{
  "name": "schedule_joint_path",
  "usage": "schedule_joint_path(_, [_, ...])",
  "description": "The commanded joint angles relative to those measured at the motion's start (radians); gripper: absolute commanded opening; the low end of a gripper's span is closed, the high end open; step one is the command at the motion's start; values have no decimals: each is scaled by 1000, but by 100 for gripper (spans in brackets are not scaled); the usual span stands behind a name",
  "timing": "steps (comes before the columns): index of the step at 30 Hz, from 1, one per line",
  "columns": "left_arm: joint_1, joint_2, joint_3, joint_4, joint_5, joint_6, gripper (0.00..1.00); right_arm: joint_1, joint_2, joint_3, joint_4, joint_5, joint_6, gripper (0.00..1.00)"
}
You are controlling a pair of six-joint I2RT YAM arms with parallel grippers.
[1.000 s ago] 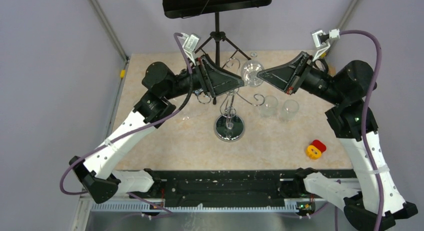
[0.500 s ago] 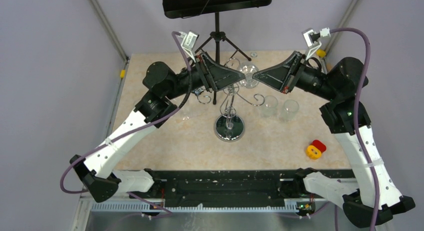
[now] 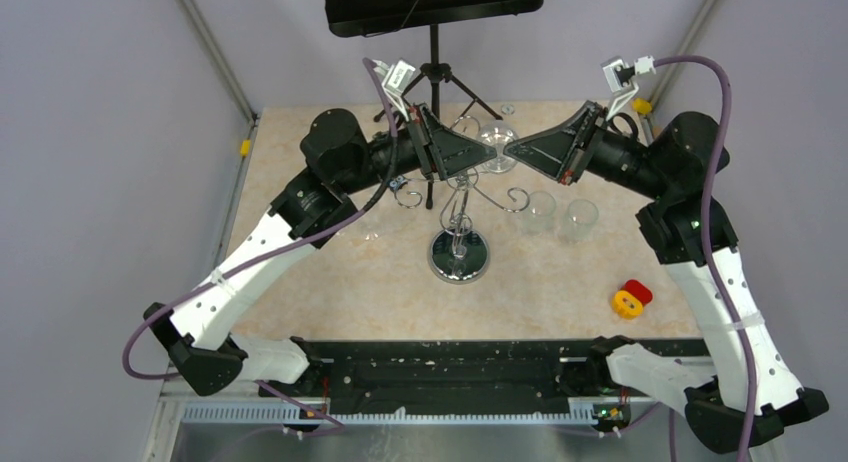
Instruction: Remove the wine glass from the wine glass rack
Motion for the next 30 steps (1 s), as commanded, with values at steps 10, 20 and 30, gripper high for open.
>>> schedule_joint_path(10, [-23, 9, 44, 9, 30, 104, 0, 8, -4, 24, 53, 17, -56, 11])
schedule_joint_path(20, [-9, -57, 32, 65, 30, 100, 0, 8, -91, -38, 108, 224, -80, 62])
schedule_joint_path(30, [106, -129, -113, 492, 225, -242, 0, 8, -180, -125, 125, 375, -68, 80])
